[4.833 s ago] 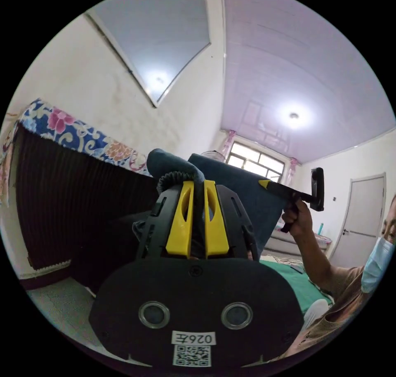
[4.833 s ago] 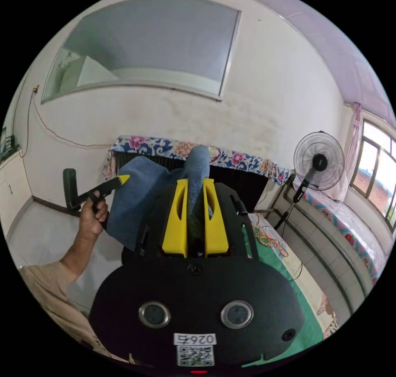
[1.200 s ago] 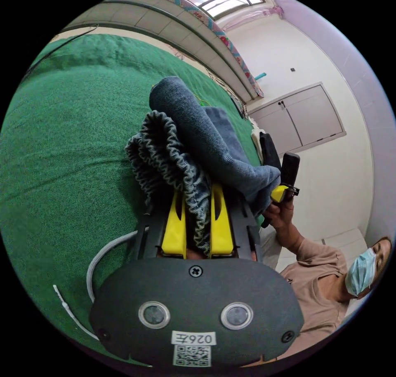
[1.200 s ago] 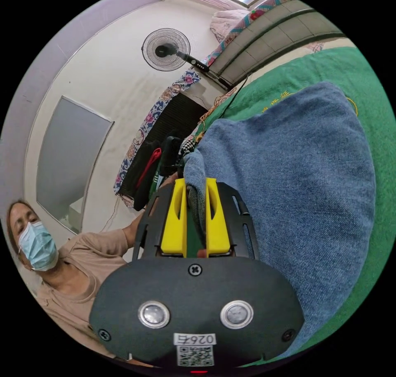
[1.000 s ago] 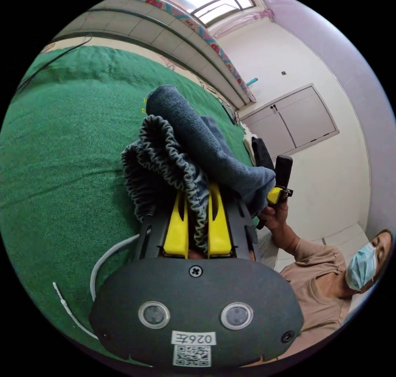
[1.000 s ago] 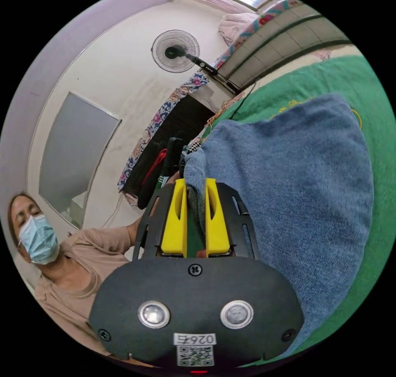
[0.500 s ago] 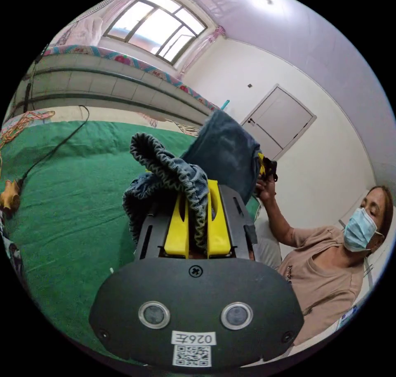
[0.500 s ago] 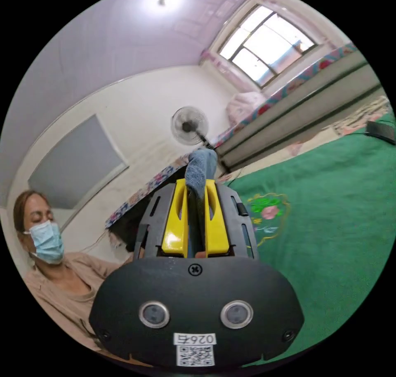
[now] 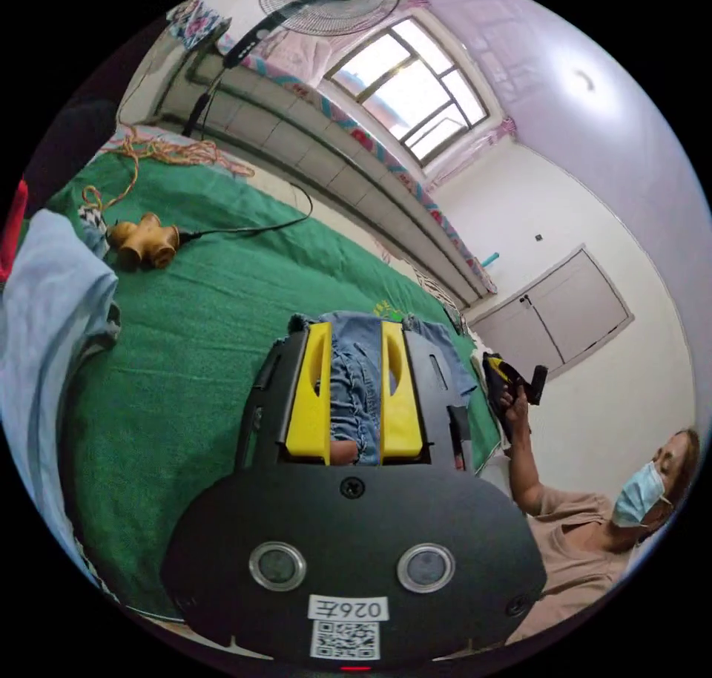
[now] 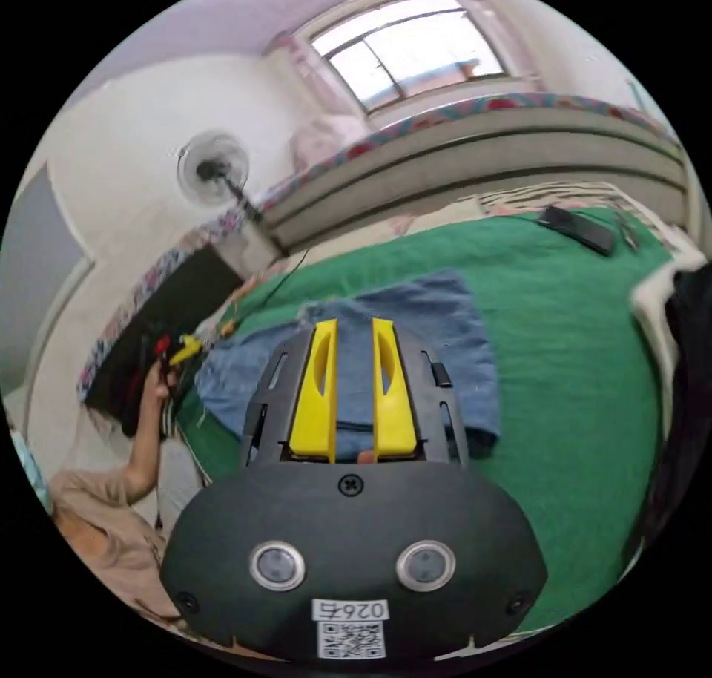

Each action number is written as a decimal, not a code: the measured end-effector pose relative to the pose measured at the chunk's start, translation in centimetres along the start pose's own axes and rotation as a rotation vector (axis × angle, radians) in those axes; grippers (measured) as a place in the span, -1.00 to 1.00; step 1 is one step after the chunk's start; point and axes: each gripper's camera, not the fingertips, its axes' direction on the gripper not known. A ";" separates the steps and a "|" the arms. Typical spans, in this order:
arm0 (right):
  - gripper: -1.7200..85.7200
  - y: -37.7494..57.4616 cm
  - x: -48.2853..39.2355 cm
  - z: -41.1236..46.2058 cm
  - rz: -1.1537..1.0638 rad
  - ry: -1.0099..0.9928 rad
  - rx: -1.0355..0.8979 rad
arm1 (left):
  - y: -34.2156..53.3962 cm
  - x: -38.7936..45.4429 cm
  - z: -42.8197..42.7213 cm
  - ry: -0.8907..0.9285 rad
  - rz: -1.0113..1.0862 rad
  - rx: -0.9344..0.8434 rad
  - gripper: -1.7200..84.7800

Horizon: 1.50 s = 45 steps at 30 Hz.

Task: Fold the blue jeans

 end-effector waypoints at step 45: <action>-0.82 4.0 1.2 -10.3 0.105 0.495 0.038 | 9.2 2.9 7.7 0.094 0.111 -0.150 -0.74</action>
